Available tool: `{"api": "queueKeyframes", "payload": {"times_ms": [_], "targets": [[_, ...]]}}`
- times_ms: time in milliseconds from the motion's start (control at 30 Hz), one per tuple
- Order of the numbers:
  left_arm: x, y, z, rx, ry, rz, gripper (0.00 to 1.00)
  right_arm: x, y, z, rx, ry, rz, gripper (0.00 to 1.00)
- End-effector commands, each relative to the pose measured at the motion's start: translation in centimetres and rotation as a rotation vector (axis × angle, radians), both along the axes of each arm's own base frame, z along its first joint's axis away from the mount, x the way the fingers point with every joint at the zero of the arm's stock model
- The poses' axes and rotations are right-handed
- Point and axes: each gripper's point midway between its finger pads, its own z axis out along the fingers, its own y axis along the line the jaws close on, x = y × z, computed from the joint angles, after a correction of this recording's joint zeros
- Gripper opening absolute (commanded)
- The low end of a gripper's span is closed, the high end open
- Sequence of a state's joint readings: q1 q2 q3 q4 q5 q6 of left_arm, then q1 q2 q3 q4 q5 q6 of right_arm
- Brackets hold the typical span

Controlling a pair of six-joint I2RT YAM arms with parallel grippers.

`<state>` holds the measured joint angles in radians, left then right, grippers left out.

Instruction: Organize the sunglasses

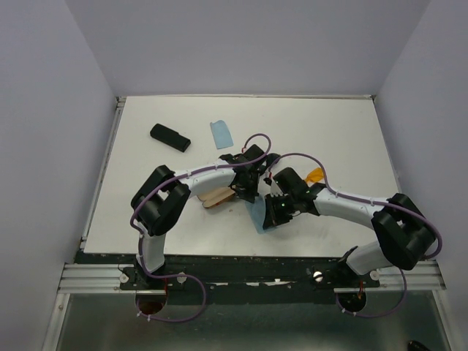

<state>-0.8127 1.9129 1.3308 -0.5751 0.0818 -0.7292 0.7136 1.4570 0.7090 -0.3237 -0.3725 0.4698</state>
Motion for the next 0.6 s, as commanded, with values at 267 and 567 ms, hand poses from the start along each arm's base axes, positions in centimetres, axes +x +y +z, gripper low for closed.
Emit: {"api": "queueKeyframes", "payload": {"times_ms": [267,567], "targets": [[0.12,1.46,0.71,0.037,-0.029,0.019,0.0,-0.79,0.73,0.09,0.015,0.019,0.041,0.16],[0.14,1.34,0.15,0.043,-0.021,0.008,0.0,-0.51,0.89,-0.5,0.001,0.015,0.029,0.16]]}}
